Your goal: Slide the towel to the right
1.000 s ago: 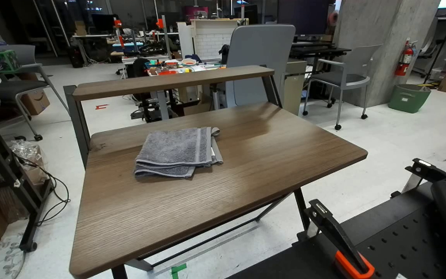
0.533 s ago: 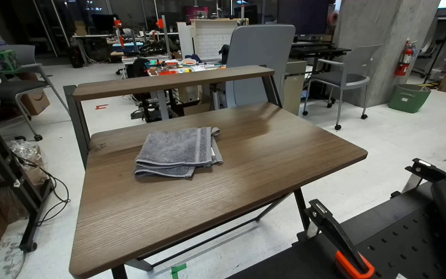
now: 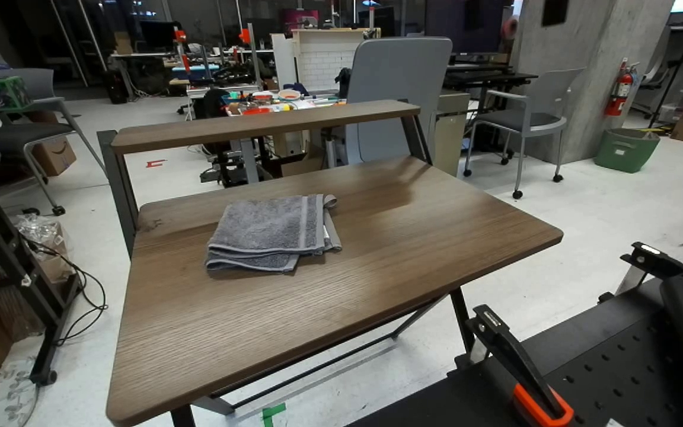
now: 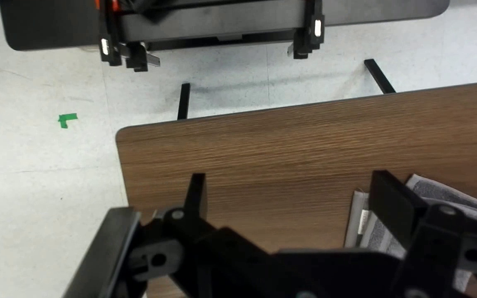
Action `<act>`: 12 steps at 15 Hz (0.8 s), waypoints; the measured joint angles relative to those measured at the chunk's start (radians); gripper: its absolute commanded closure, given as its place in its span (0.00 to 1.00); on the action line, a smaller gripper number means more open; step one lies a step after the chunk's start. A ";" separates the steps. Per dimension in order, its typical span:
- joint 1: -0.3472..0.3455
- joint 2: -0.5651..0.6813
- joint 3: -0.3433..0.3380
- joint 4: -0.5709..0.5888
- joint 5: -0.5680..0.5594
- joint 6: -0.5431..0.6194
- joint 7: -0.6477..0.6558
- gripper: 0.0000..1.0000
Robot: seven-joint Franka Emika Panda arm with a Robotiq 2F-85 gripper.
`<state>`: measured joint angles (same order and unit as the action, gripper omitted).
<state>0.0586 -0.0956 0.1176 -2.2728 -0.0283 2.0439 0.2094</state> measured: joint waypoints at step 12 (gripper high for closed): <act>0.191 0.618 0.011 0.440 -0.066 0.030 0.231 0.00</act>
<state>0.2500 0.5227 0.1282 -1.8328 -0.0940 2.0735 0.4403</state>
